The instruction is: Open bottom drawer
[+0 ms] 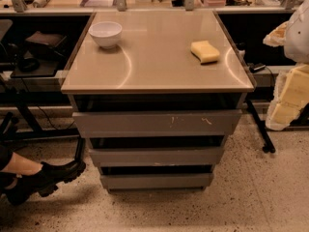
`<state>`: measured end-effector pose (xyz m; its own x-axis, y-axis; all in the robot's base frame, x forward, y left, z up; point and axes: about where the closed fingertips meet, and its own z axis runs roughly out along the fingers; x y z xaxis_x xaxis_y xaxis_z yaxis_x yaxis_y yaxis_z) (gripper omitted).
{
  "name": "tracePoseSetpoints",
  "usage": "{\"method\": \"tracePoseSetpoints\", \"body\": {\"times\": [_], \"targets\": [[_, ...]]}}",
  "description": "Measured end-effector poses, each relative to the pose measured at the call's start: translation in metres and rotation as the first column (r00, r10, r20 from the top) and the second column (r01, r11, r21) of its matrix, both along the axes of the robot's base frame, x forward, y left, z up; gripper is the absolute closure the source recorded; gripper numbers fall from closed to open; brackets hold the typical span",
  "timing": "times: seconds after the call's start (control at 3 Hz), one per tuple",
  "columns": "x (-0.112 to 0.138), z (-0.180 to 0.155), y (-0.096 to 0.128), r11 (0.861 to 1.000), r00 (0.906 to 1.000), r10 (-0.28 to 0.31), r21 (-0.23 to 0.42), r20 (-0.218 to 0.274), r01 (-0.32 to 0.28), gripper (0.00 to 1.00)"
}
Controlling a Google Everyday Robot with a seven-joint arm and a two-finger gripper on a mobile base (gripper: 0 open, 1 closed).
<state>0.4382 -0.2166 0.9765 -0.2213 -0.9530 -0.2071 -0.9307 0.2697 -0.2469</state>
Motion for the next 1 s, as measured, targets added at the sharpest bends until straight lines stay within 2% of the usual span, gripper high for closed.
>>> {"method": "tracePoseSetpoints", "body": {"times": [0.33,0.67,1.0], "targets": [[0.0,0.0,0.0,1.0,1.0,0.0,0.0,0.0,0.0,0.0],[-0.005,-0.026,0.013,0.999,0.9999,0.013,0.034,-0.01,-0.013,0.0],[-0.014,-0.083,0.056,0.991,0.9994,0.009,0.132,-0.034,-0.005,0.0]]}}
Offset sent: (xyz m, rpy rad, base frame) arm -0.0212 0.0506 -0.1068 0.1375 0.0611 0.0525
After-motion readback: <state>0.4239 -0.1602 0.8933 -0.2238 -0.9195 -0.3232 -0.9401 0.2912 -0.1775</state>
